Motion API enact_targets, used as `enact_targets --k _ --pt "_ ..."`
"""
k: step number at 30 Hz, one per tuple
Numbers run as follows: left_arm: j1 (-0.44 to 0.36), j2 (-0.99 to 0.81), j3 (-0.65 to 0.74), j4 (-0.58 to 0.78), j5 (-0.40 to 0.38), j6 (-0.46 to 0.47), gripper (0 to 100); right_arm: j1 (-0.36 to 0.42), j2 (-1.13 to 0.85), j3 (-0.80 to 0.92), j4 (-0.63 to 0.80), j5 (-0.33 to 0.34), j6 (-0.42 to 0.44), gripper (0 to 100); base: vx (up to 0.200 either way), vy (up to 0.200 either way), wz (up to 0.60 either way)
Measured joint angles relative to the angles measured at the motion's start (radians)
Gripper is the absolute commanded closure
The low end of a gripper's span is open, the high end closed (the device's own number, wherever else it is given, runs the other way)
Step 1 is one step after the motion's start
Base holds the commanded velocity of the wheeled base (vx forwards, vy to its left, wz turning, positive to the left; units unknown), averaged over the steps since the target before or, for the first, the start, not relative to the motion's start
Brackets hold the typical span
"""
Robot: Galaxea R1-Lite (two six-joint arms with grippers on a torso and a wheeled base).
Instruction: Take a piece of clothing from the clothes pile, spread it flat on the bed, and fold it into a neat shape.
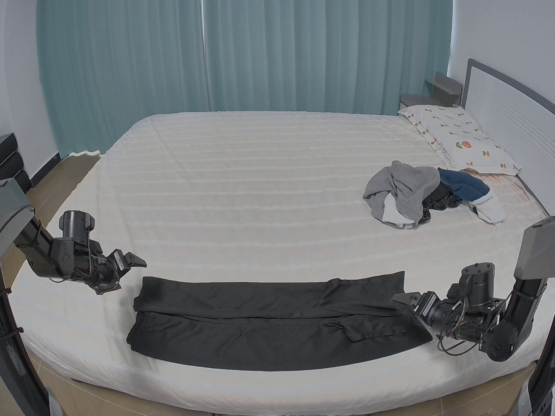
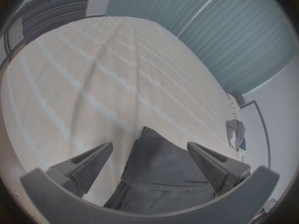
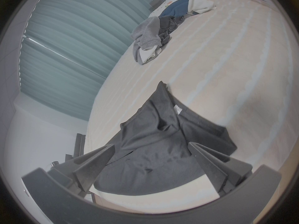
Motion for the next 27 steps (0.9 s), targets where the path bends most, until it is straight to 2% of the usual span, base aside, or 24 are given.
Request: enact_targets --k 5,11,21,27 --pt "-0.022 -0.056 0.024 0.006 -0.001 -0.009 0 0.046 -0.009 0.101 -0.171 -0.028 0.040 0 0.000 0.000 0.00" --pt "-0.038 -0.099 0.129 -0.016 -0.011 -0.047 0 0.083 0.023 0.150 -0.220 -0.079 0.052 0 -0.200 0.000 0.00" --pt "-0.045 -0.063 0.337 -0.274 -0.012 -0.089 0 0.112 0.127 0.173 -0.300 -0.106 0.074 0 0.000 0.000 0.00" --pt "-0.088 -0.032 0.394 -0.302 0.079 -0.102 0 0.119 0.171 0.186 -0.301 -0.109 0.101 0 0.000 0.000 0.00"
